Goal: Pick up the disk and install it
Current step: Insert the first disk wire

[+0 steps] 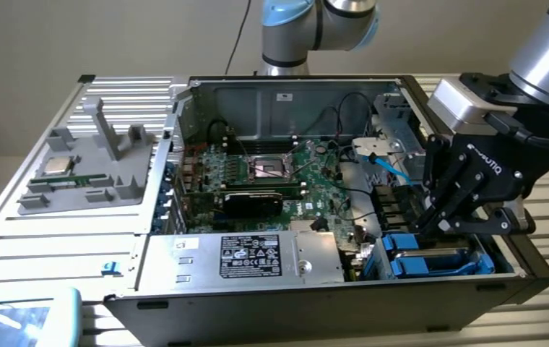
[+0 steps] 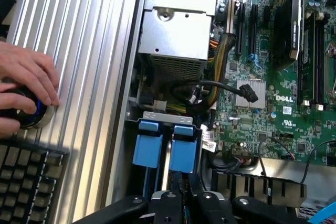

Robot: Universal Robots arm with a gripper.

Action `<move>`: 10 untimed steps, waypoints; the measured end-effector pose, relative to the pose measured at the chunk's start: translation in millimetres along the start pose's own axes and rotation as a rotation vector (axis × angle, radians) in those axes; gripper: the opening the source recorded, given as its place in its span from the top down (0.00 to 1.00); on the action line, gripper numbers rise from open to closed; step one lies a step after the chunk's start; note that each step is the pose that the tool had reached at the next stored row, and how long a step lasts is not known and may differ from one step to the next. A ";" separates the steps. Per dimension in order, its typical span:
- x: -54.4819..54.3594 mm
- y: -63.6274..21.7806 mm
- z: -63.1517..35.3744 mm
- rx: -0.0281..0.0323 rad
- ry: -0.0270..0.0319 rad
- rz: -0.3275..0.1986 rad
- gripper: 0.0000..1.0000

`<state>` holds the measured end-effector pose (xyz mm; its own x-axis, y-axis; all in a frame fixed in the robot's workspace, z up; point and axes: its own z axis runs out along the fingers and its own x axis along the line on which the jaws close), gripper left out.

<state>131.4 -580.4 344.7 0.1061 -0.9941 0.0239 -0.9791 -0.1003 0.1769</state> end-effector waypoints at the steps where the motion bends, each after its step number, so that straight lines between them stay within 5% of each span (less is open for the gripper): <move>1: 0.0 -0.1 0.5 -0.0004 -0.0001 0.000 0.84; 10: 0.3 -2.6 4.0 -0.0015 -0.0034 -0.001 0.84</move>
<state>133.3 -580.6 340.3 0.1061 -0.9941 0.0205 -0.9788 -0.1008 0.1783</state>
